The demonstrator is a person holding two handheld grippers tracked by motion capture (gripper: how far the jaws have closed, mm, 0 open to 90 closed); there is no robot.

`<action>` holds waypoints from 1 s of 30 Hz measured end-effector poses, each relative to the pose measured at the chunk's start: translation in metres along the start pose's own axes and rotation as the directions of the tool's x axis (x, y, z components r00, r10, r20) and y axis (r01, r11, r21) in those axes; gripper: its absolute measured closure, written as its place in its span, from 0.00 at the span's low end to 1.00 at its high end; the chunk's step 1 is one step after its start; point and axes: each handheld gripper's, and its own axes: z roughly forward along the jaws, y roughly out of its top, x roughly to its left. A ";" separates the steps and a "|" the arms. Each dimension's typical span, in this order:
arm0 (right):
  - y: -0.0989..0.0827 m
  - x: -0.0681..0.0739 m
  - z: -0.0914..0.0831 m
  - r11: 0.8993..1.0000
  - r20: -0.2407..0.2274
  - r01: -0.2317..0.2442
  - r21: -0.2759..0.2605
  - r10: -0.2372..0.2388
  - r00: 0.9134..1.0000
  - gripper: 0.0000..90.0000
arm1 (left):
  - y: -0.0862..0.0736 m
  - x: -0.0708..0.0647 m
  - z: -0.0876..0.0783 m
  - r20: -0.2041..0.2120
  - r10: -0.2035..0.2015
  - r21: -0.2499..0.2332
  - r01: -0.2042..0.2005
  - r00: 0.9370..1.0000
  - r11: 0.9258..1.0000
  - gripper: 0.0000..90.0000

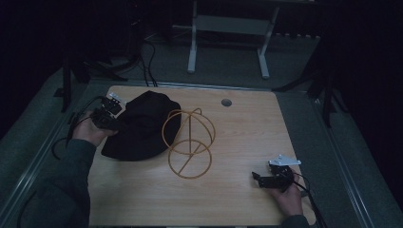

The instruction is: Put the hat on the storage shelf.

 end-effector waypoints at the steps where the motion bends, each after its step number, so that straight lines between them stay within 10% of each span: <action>1: 0.000 0.000 0.000 1.000 0.000 0.000 0.000 0.000 1.000 0.13 | 0.000 0.000 -0.001 -0.004 0.002 0.002 -0.002 1.000 1.000 0.98; 30: 0.000 0.000 0.000 1.000 0.000 0.000 0.000 0.000 1.000 0.13 | -0.004 -0.001 -0.036 0.020 0.054 -0.021 -0.054 0.998 0.998 0.98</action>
